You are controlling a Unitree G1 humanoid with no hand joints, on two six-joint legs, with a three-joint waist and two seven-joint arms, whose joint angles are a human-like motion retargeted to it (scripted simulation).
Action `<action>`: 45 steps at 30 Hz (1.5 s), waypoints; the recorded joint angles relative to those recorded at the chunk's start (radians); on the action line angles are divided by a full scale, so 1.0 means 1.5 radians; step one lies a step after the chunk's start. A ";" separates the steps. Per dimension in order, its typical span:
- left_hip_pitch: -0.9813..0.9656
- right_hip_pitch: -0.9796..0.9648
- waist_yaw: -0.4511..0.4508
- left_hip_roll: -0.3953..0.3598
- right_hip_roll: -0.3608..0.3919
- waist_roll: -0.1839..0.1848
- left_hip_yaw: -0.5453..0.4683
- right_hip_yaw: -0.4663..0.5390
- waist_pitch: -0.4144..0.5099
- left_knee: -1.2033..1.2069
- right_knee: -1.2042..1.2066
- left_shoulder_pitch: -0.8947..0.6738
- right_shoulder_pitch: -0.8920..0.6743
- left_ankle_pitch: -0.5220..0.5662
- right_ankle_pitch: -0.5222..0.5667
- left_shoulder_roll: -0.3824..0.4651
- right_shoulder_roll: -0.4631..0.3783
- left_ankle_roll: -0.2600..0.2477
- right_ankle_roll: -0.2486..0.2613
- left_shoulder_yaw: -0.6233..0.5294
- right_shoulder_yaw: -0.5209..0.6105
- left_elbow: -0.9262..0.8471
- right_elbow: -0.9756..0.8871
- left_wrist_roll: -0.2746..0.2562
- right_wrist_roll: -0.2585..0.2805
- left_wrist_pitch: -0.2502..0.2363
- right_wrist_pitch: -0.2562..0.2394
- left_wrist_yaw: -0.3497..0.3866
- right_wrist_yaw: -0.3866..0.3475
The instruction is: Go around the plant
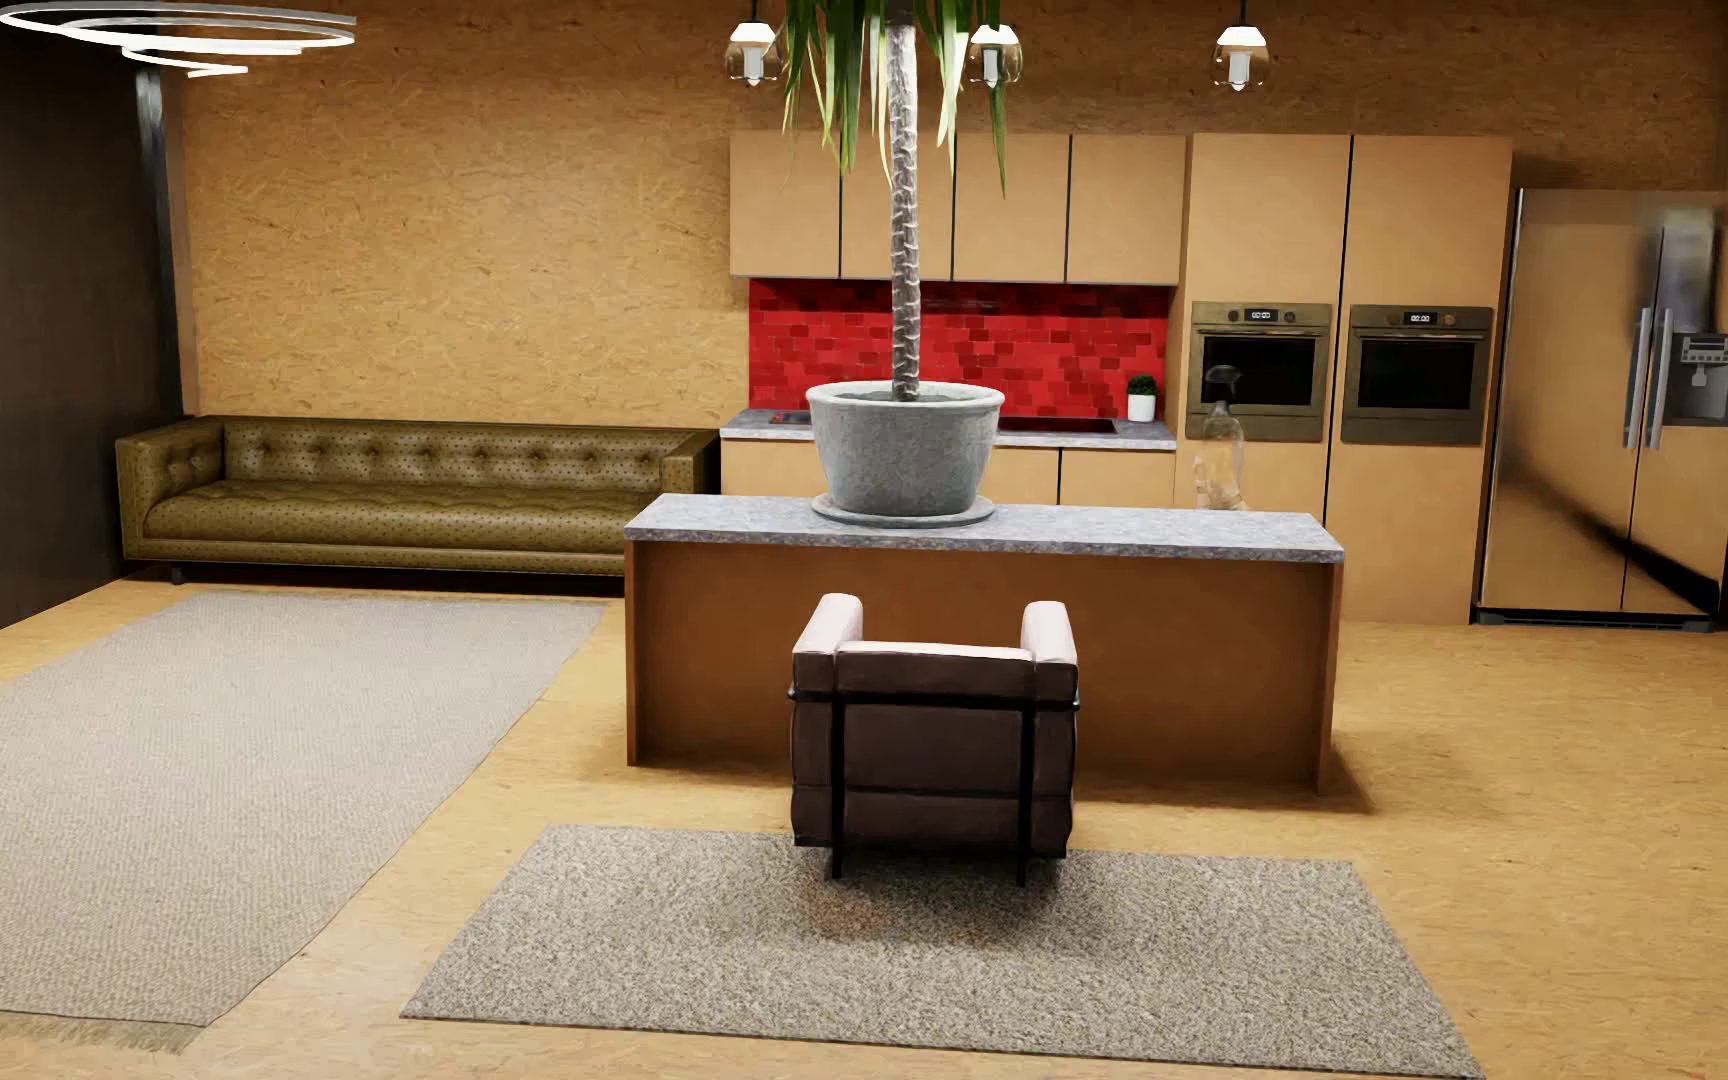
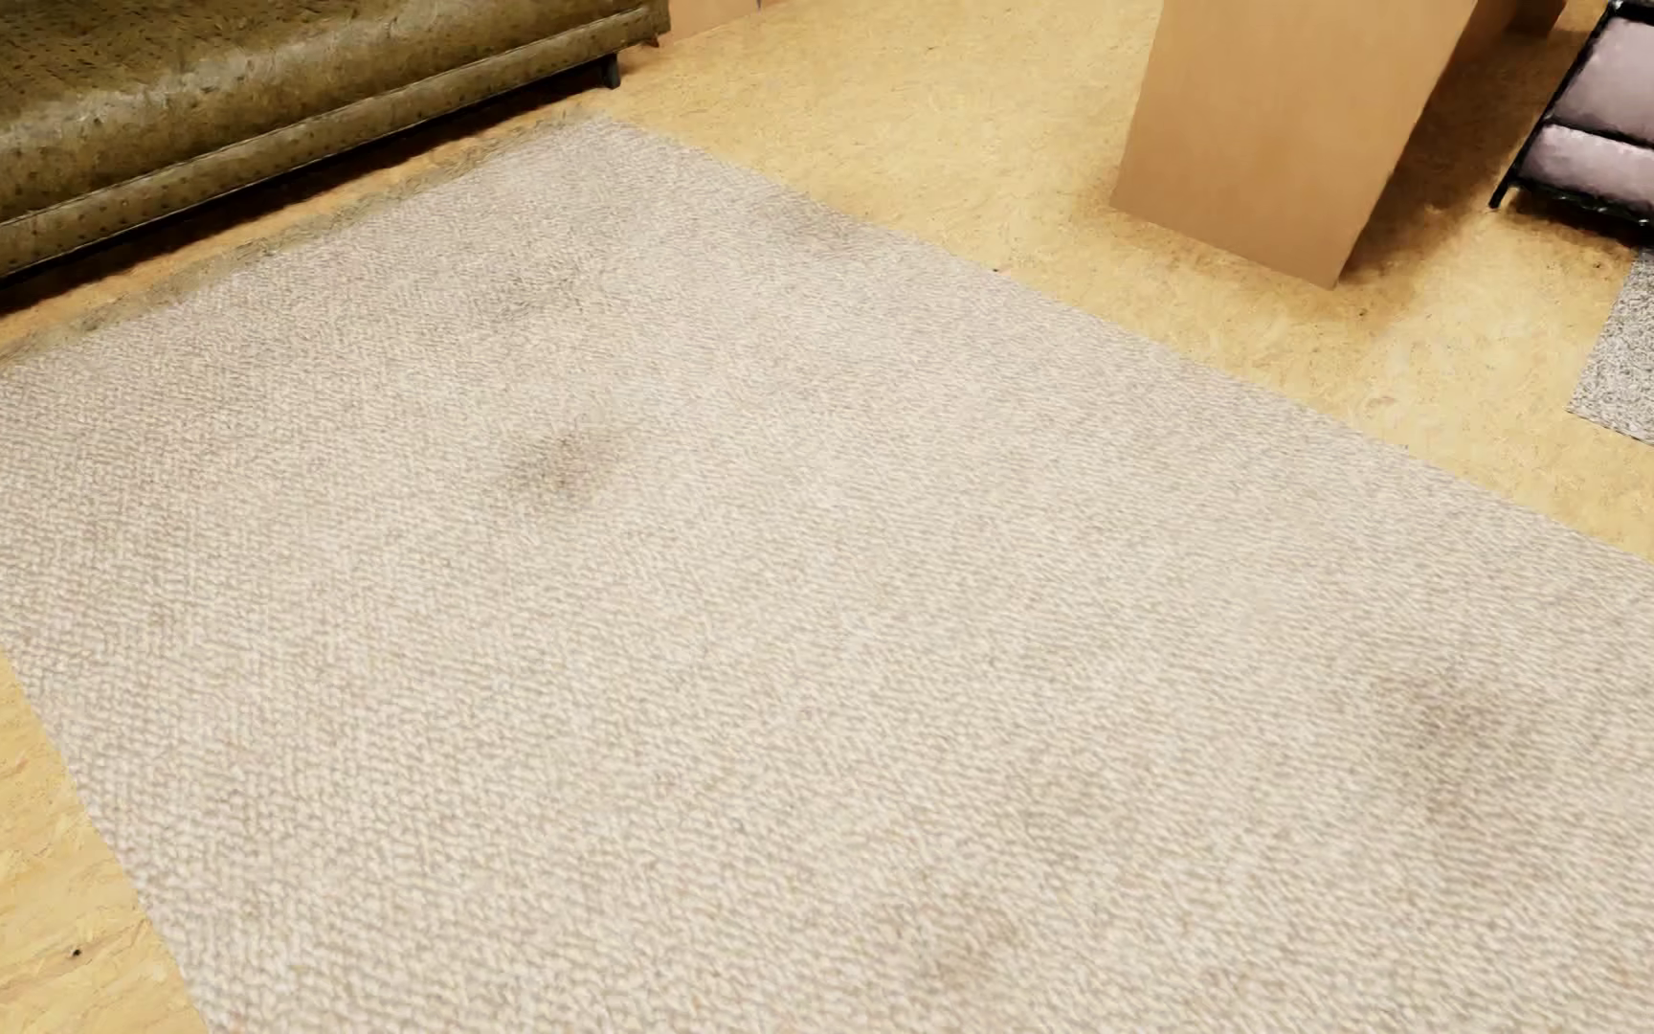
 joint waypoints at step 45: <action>0.213 -0.342 -0.154 0.016 -0.005 0.049 0.000 0.000 0.079 0.168 0.147 -0.040 0.063 0.084 0.428 0.017 -0.032 0.000 0.000 0.046 0.070 -0.022 -0.029 0.000 0.000 0.000 0.000 0.000 0.000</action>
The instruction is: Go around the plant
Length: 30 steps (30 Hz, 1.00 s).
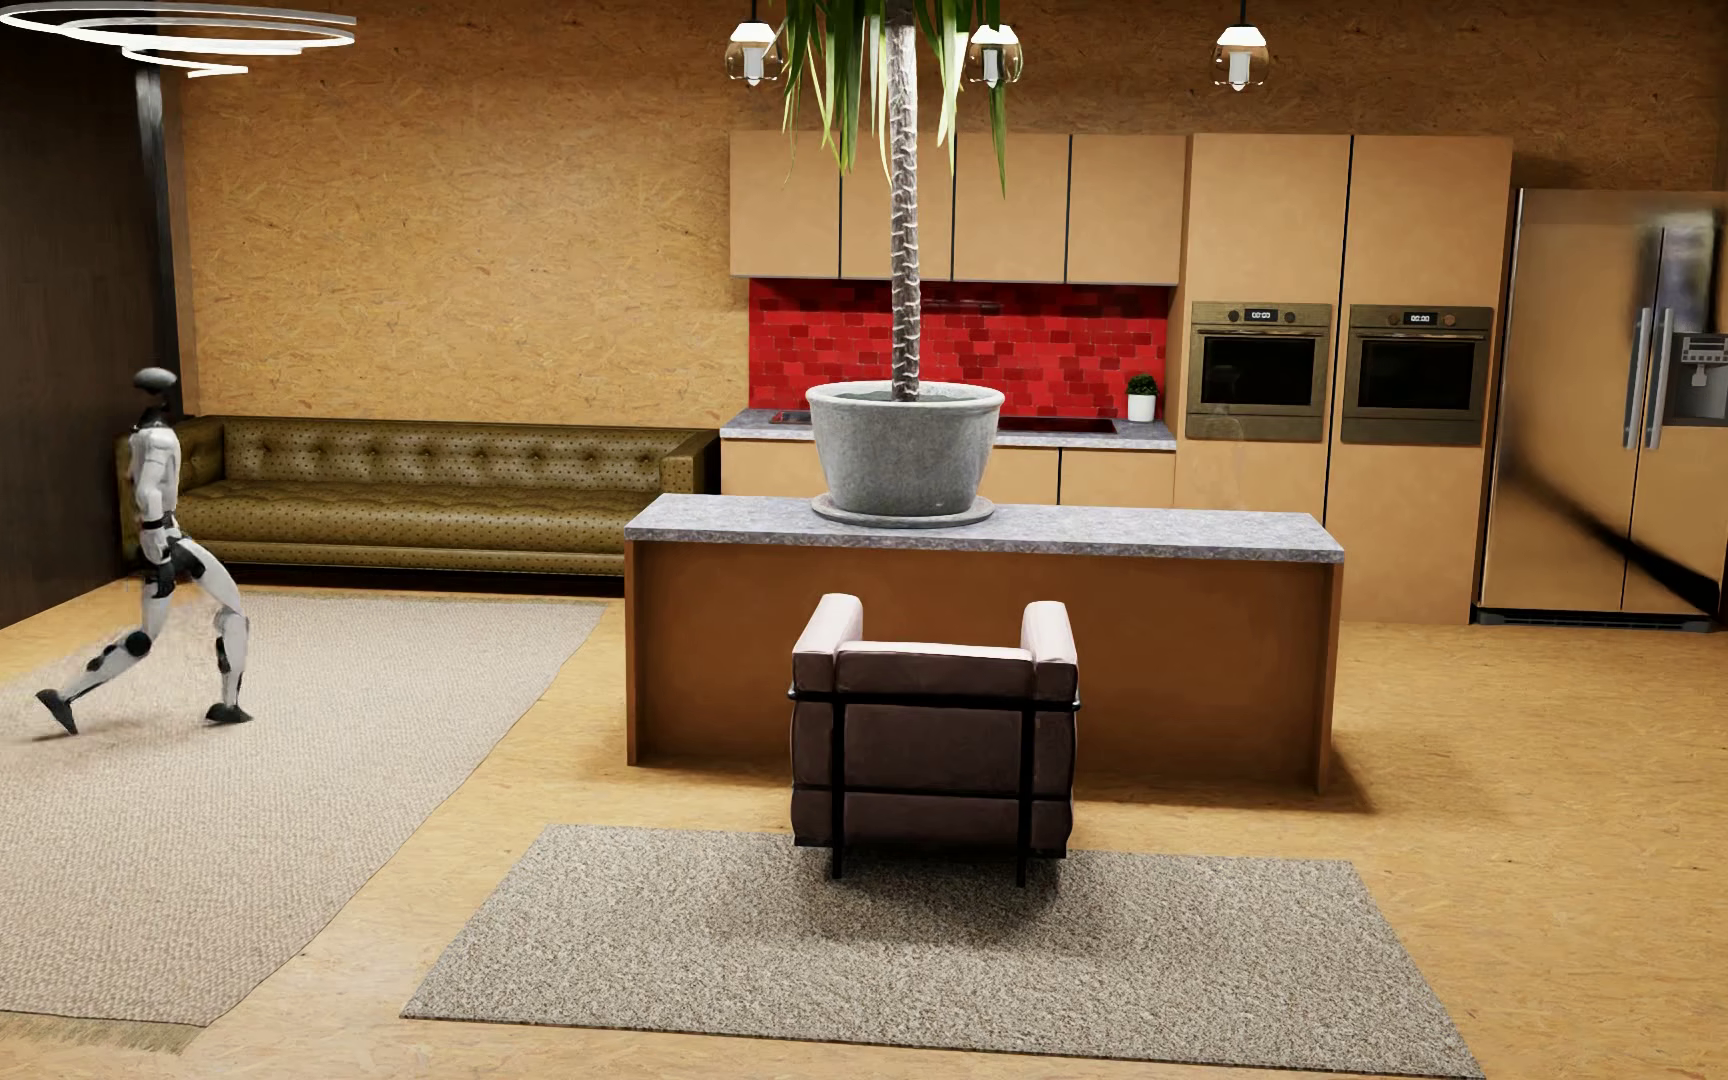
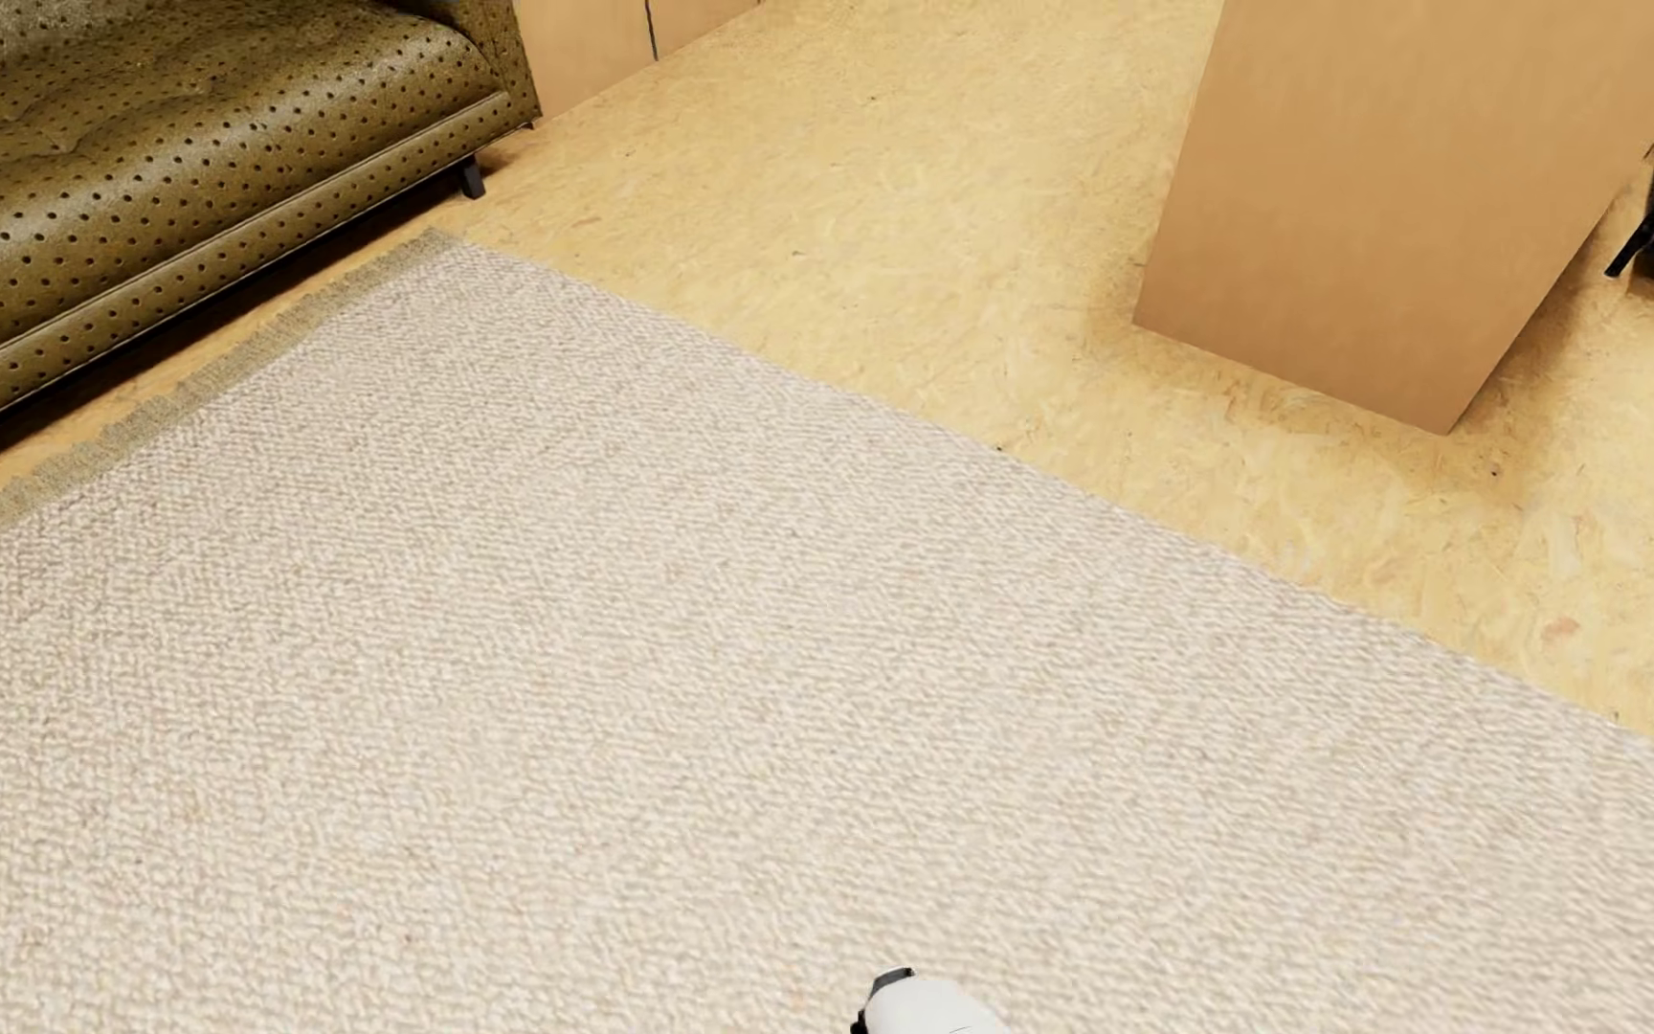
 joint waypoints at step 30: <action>-0.150 0.139 0.109 0.010 0.030 -0.012 0.000 0.000 -0.014 0.243 -0.012 0.061 0.016 0.033 -0.075 0.022 -0.009 0.000 0.000 0.039 0.003 0.002 0.018 0.000 0.000 0.000 0.000 0.000 0.000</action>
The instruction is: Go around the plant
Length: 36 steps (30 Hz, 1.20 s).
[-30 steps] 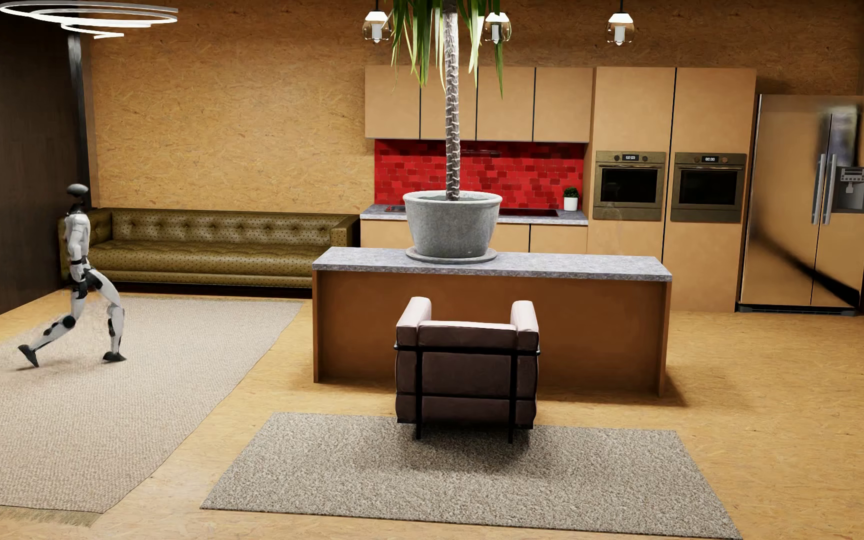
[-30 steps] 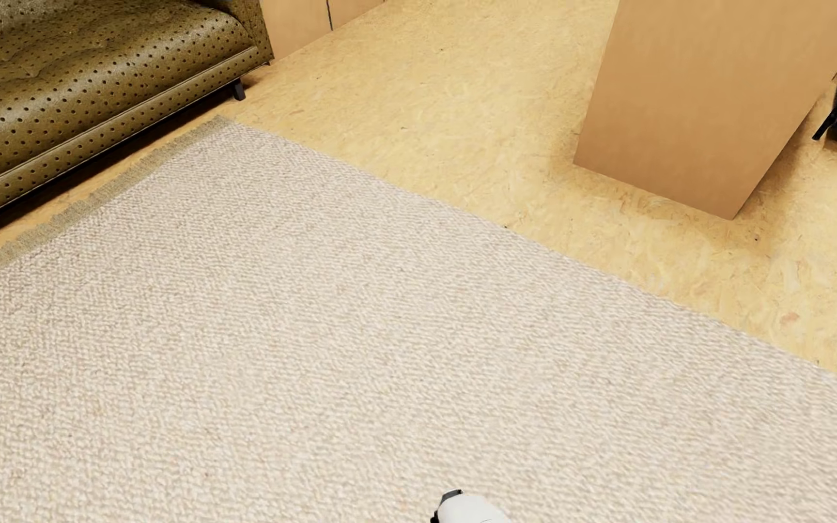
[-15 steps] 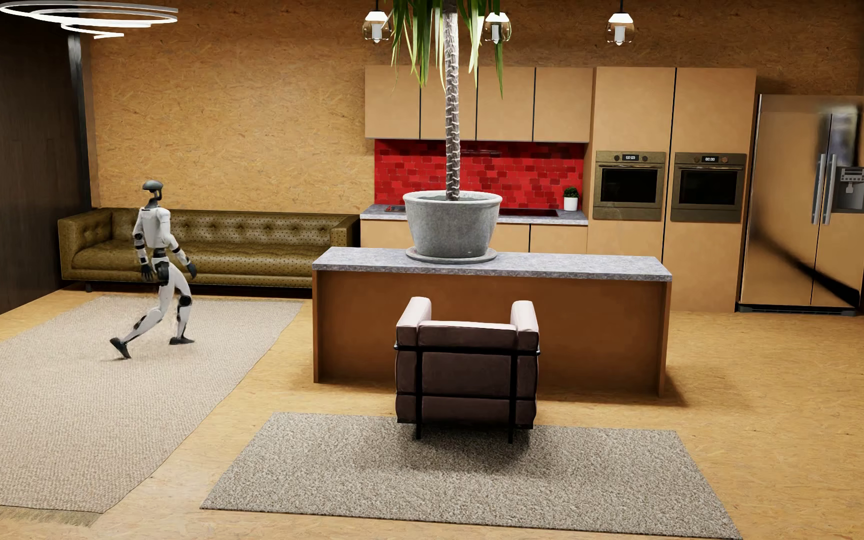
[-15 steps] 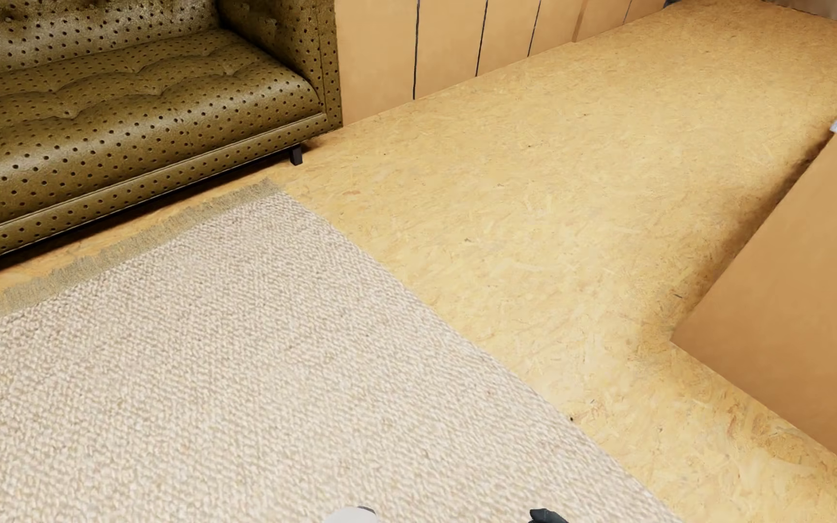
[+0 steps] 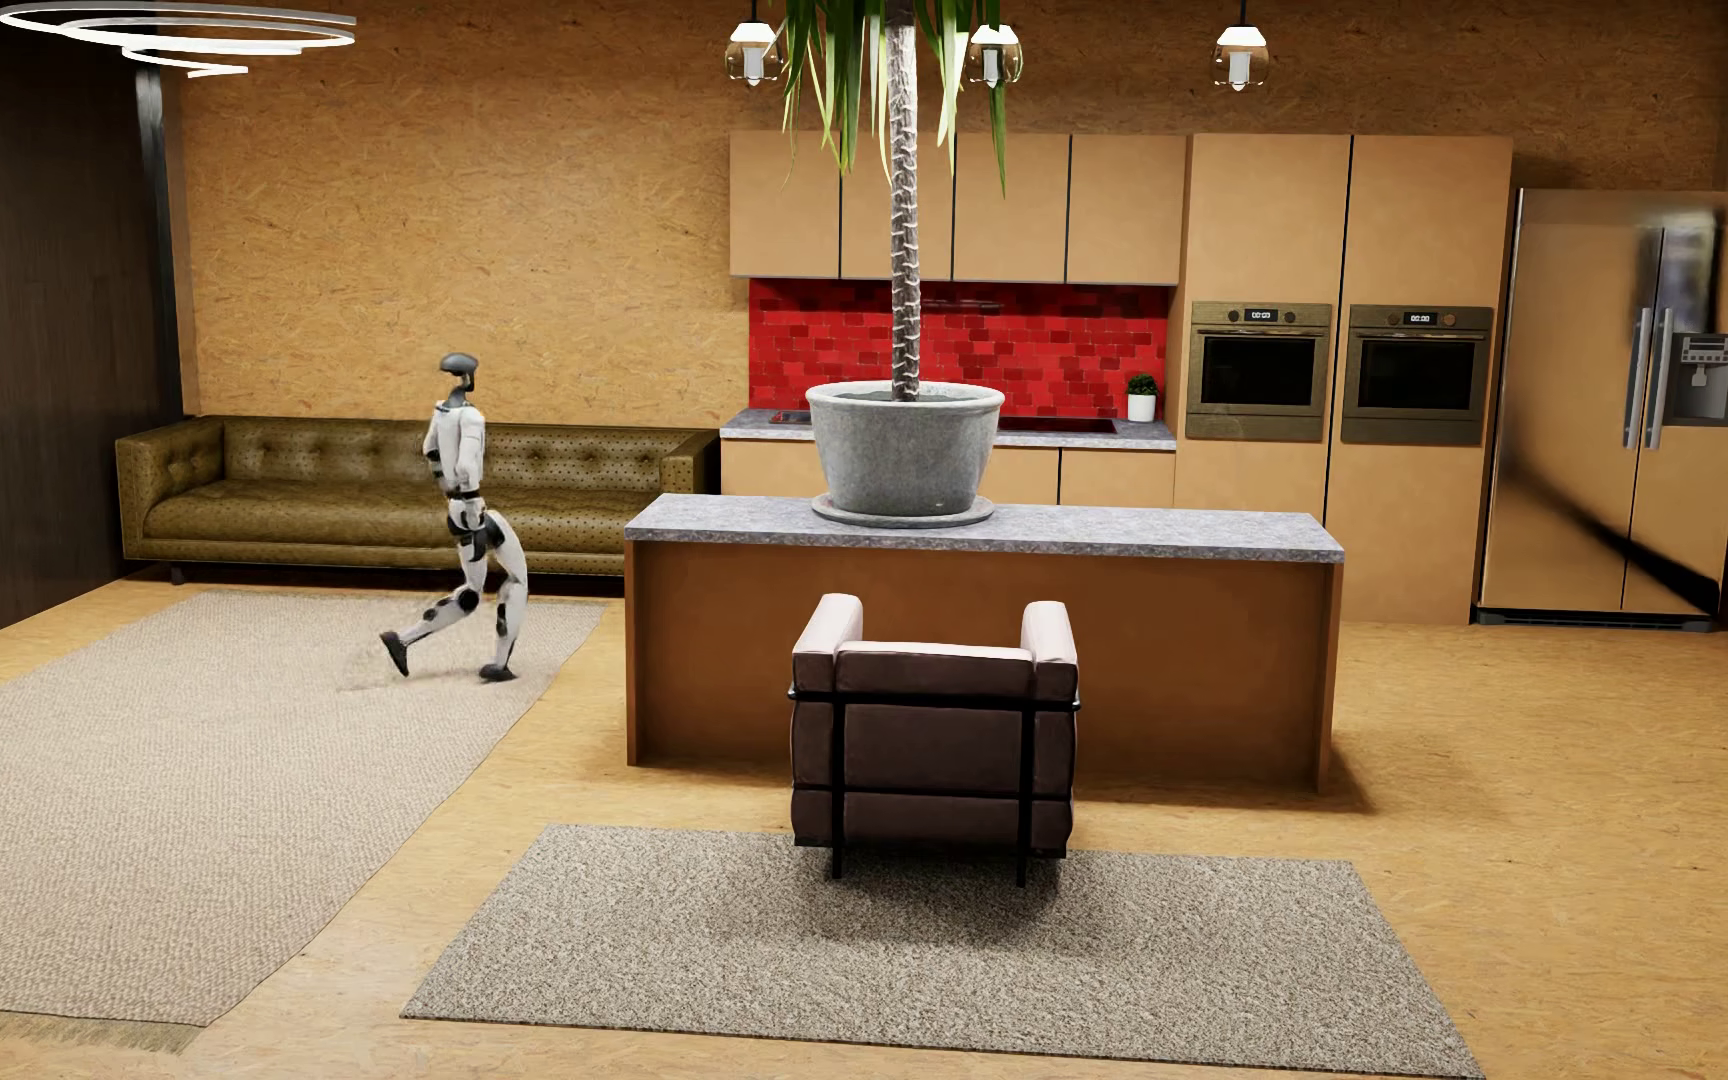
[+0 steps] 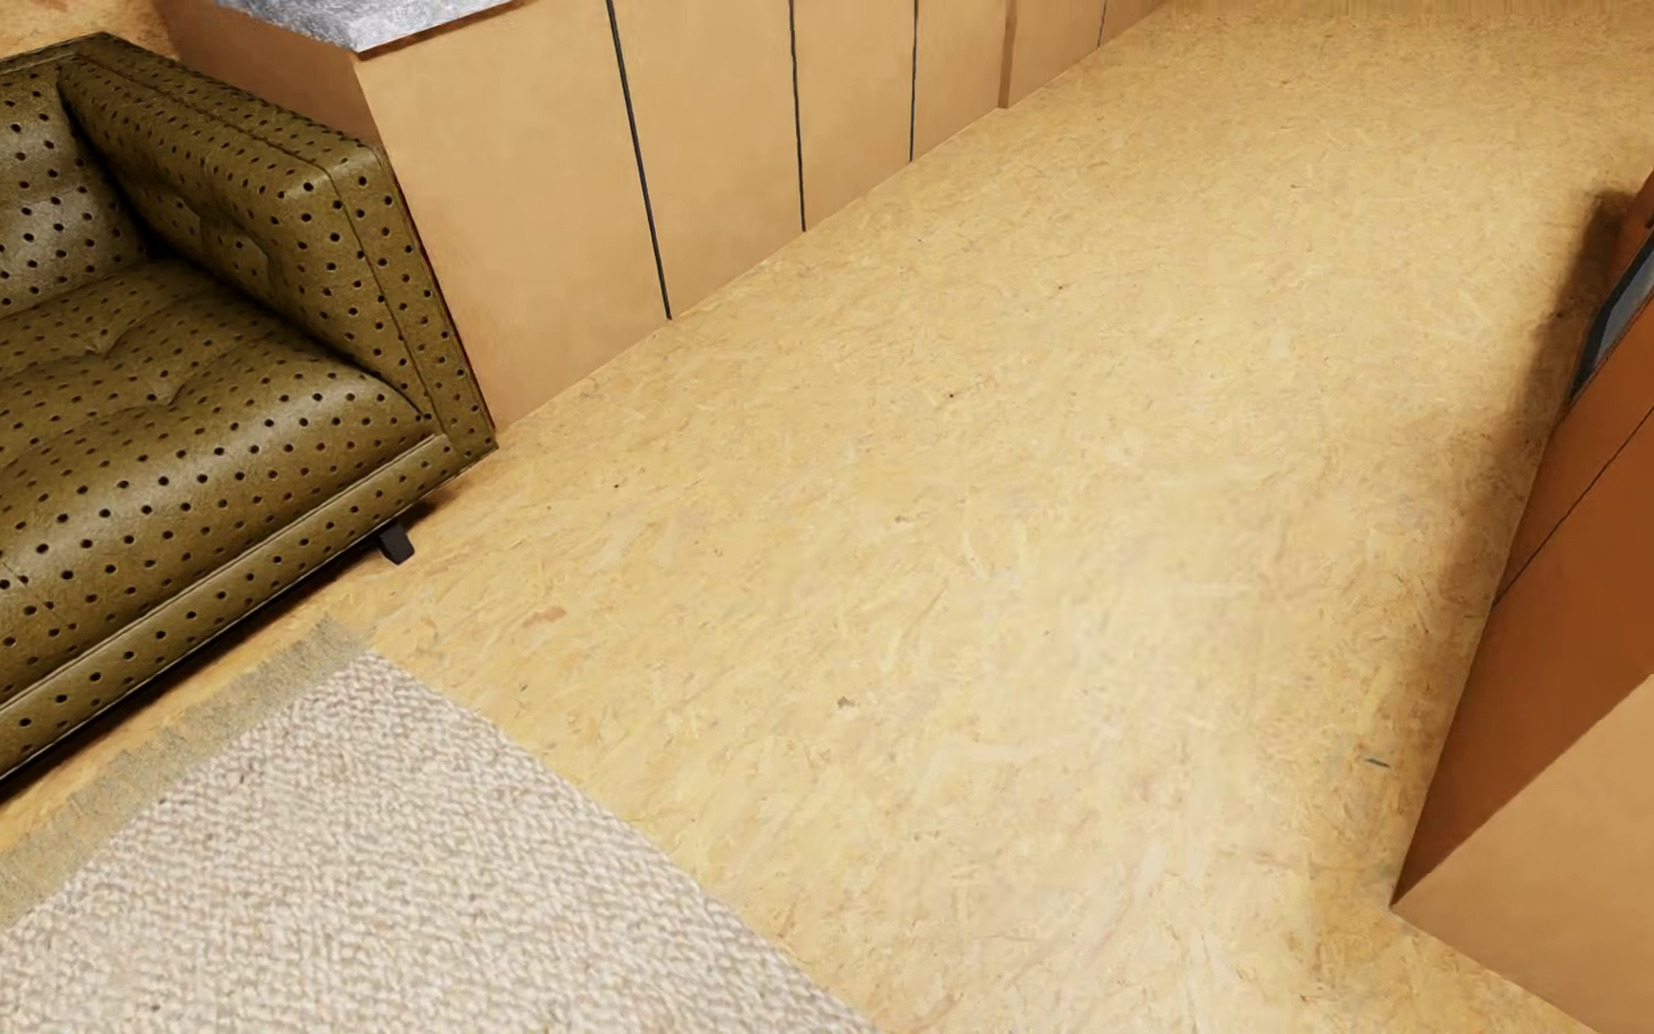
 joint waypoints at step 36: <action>-0.312 0.354 0.174 0.011 -0.031 -0.051 0.000 0.000 0.027 -0.315 -0.146 0.063 -0.134 -0.152 -0.317 0.003 -0.012 0.000 0.000 -0.081 -0.147 0.022 -0.182 0.000 0.000 0.000 0.000 0.000 0.000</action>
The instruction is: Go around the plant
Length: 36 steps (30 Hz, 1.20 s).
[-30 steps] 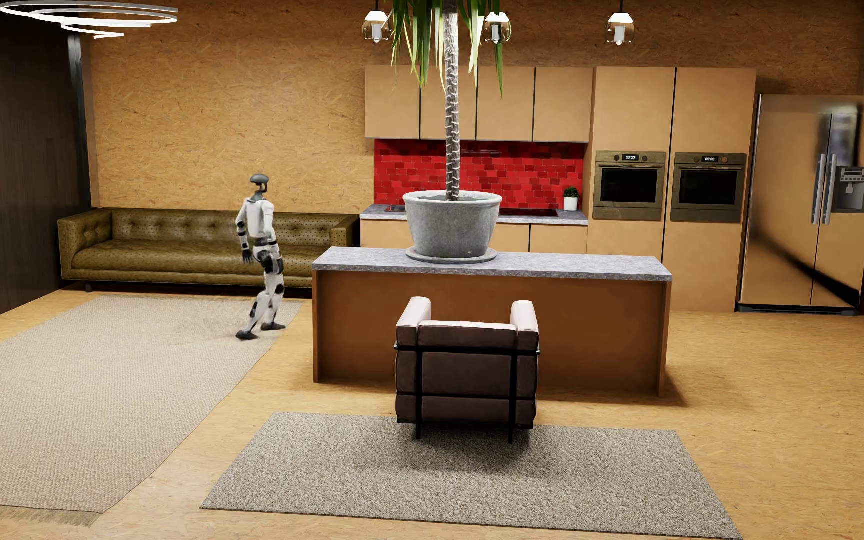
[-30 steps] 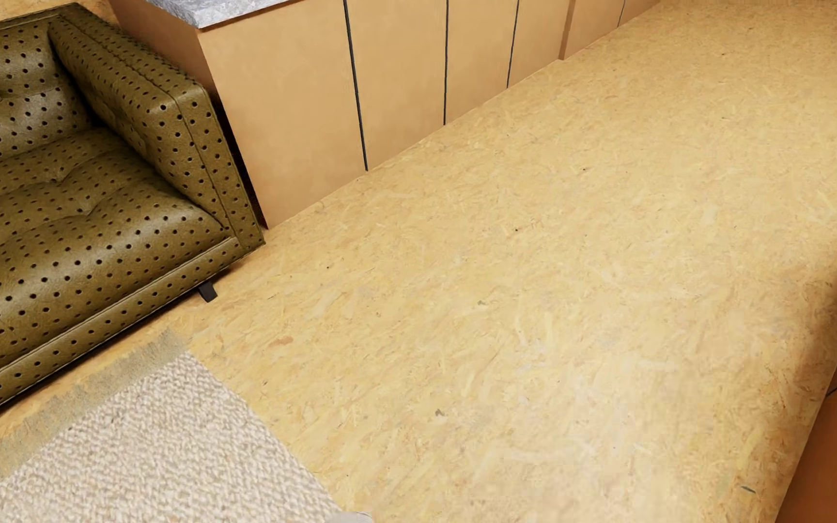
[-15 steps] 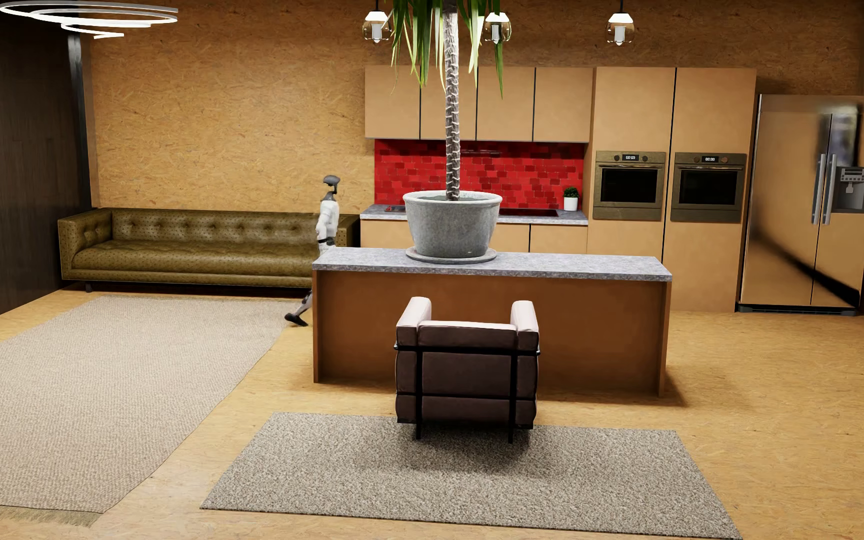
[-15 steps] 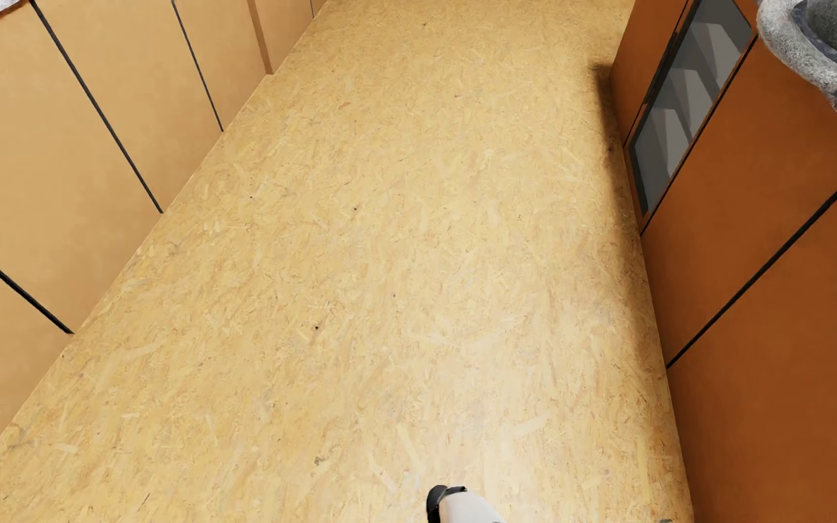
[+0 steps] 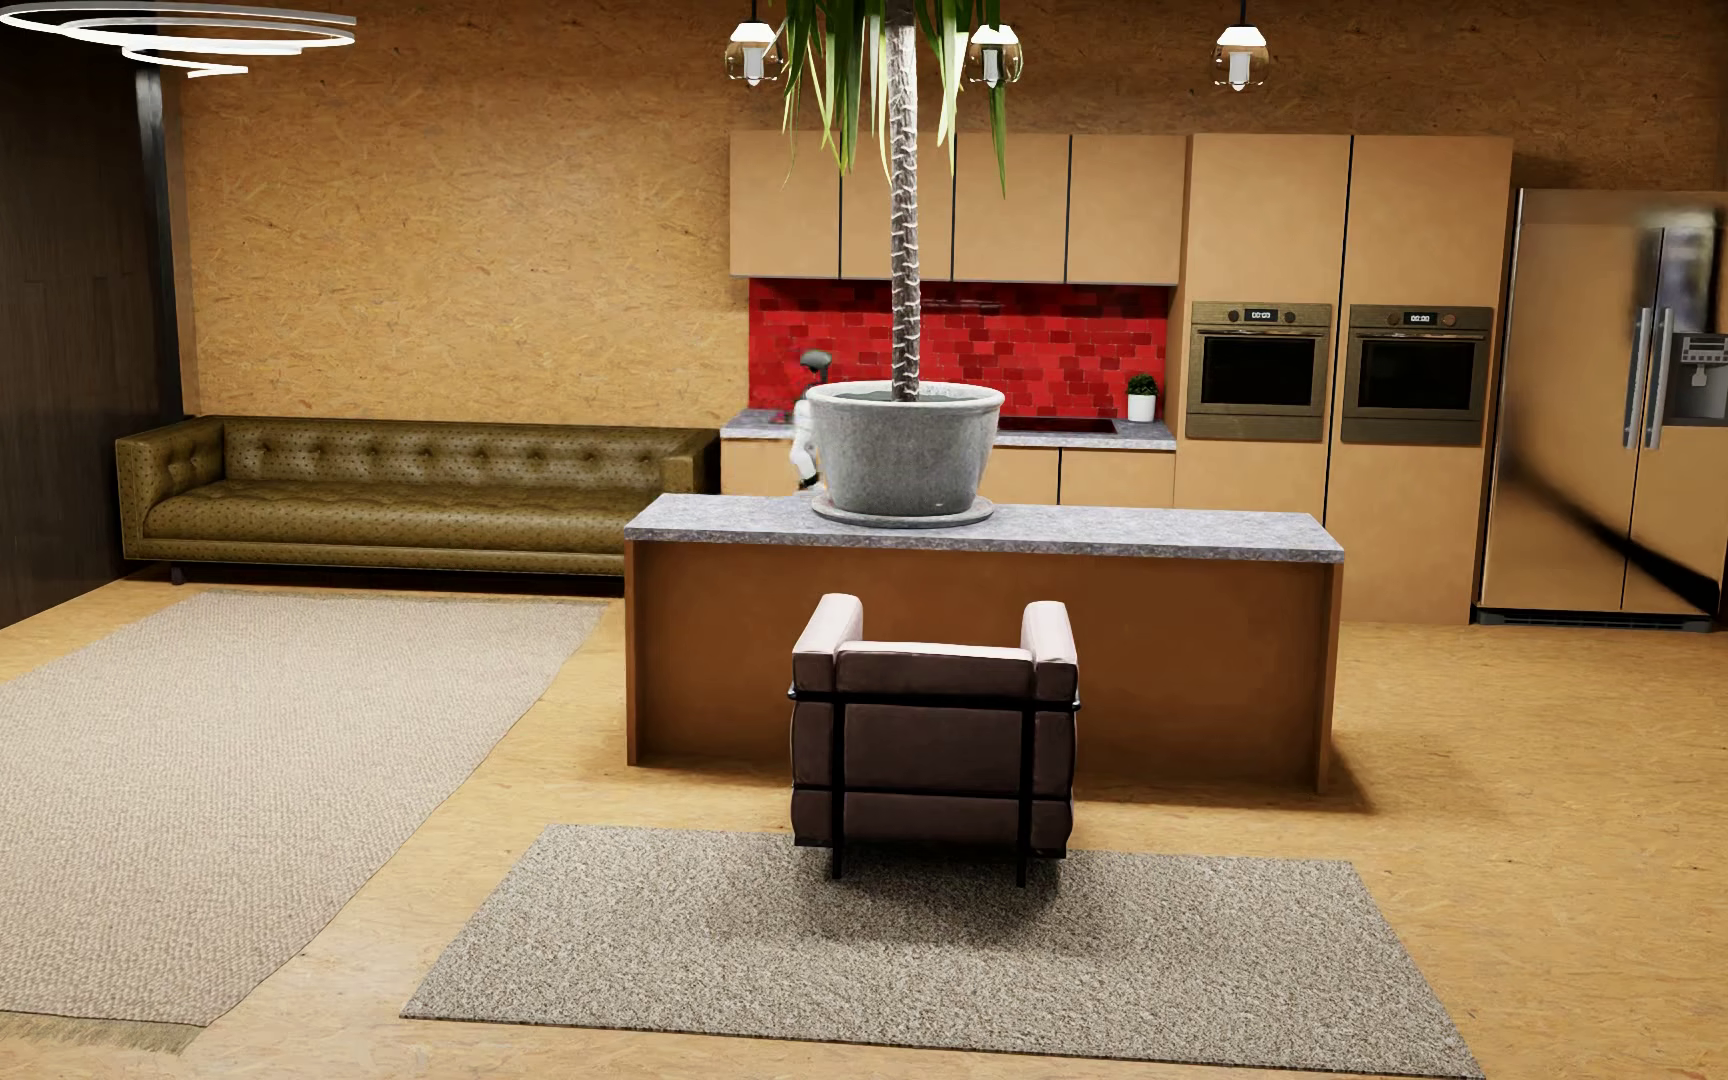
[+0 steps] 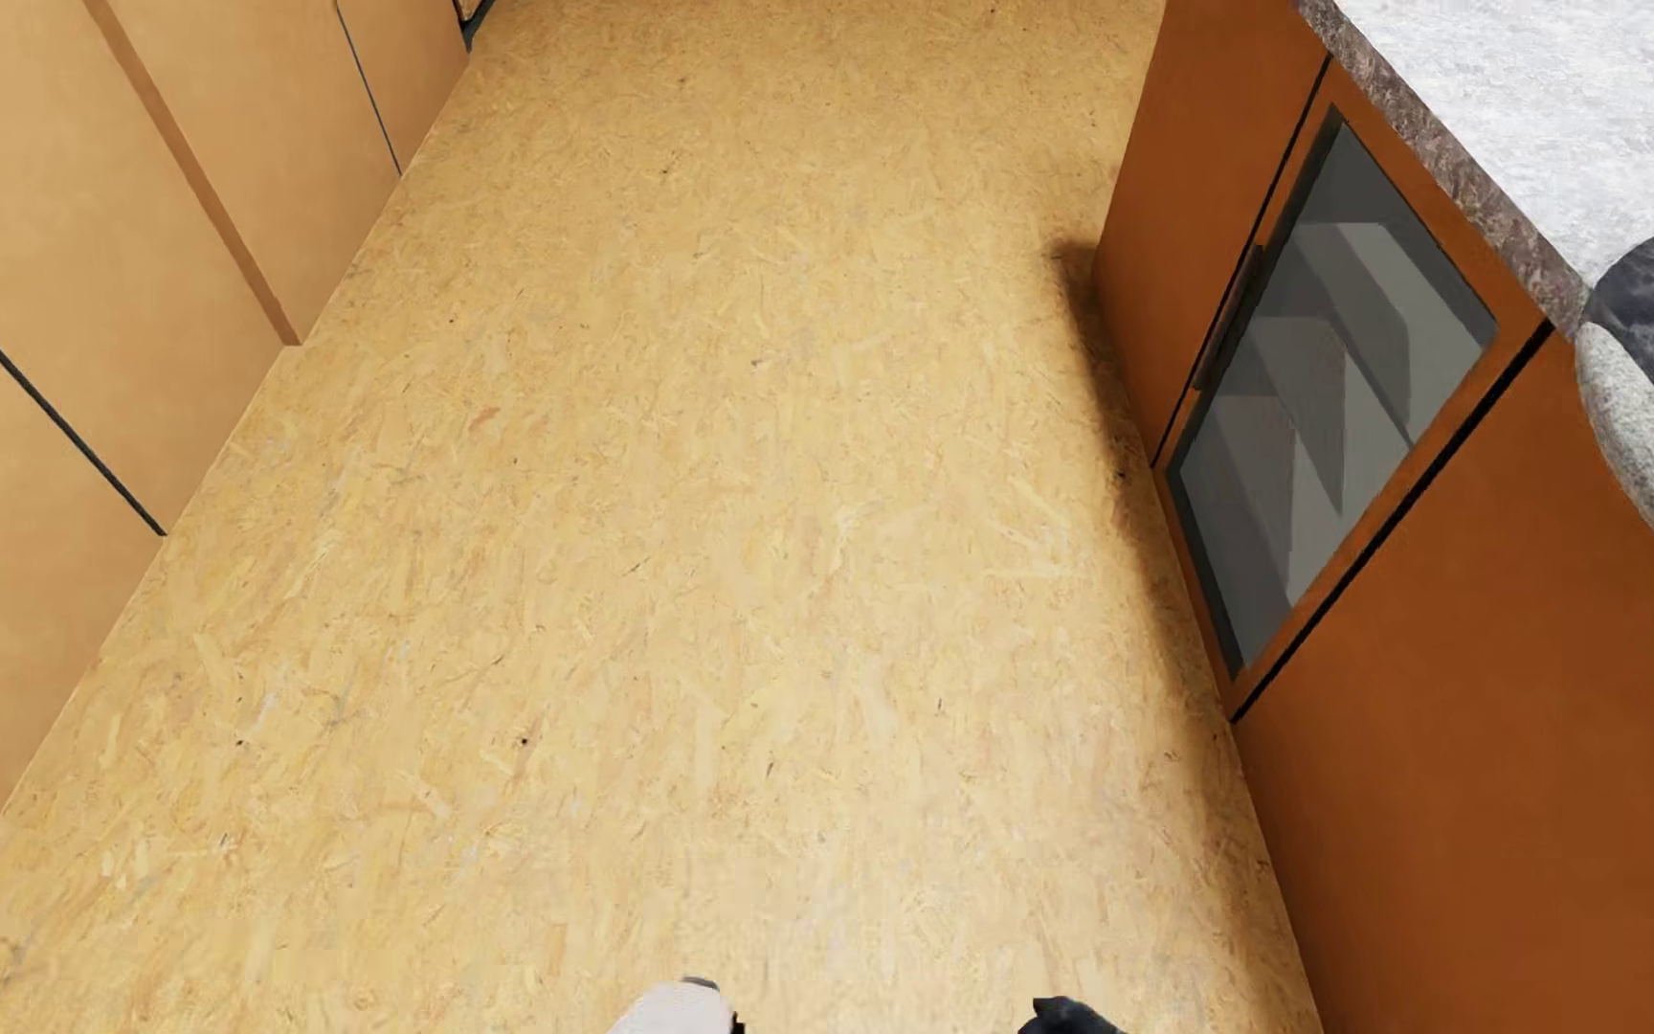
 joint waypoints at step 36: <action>-0.046 0.122 0.068 0.015 -0.071 0.010 0.000 0.000 -0.034 -0.005 0.089 0.032 -0.051 -0.092 0.042 -0.021 -0.014 0.000 0.000 -0.019 -0.066 0.092 -0.037 0.000 0.000 0.000 0.000 0.000 0.000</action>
